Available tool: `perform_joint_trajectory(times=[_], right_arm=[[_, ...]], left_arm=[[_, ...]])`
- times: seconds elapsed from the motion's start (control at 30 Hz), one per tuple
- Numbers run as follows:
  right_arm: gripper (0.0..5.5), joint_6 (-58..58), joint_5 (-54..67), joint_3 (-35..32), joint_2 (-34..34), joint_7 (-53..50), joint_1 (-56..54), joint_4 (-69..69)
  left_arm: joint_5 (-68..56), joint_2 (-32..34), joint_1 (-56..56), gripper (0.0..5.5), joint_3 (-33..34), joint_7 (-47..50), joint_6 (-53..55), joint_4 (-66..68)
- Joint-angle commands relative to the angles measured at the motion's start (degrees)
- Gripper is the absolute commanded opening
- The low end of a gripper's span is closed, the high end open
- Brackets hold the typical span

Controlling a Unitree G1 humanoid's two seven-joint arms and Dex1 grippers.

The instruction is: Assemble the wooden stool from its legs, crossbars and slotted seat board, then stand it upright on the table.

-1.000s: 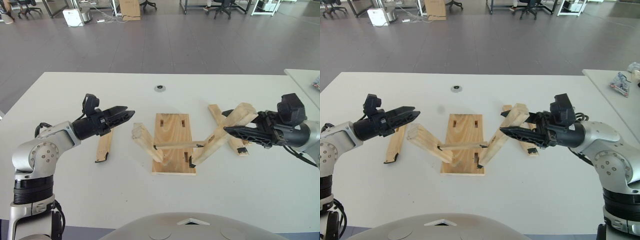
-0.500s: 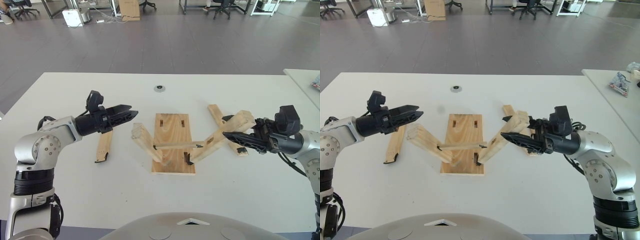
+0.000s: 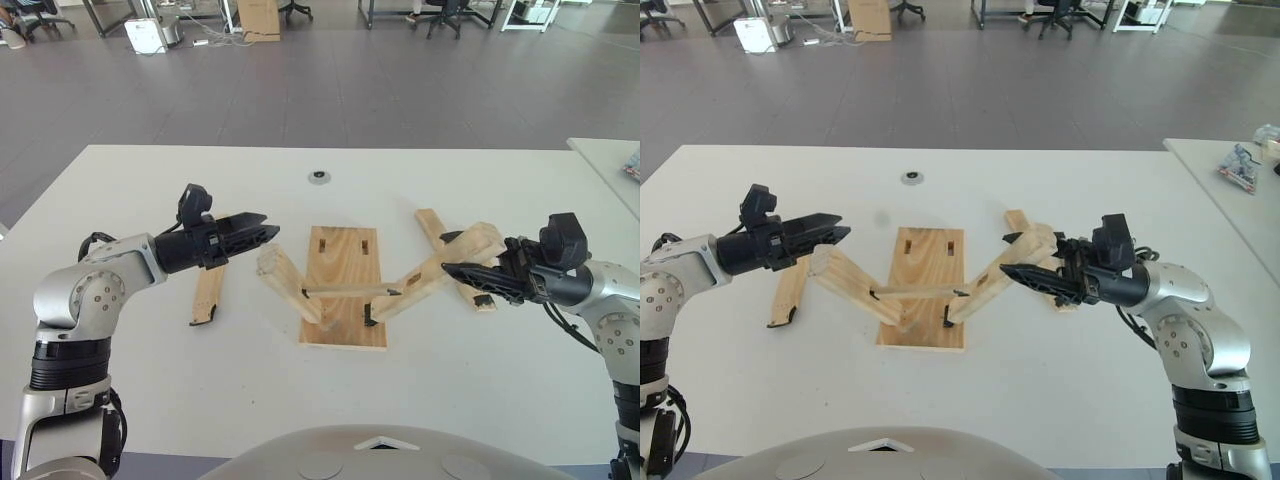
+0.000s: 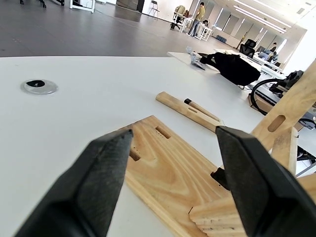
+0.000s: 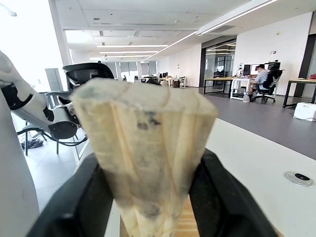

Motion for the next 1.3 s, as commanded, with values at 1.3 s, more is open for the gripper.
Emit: perform_joint_trajectory(times=[1.3], right_arm=[[2.07, -3.1, -8.6, 9.3, -8.2, 5.2, -1.0, -9.8]], left_arm=[[26.3, -13.2, 15.4, 3.10, -17.6, 17.5, -15.5, -2.1]])
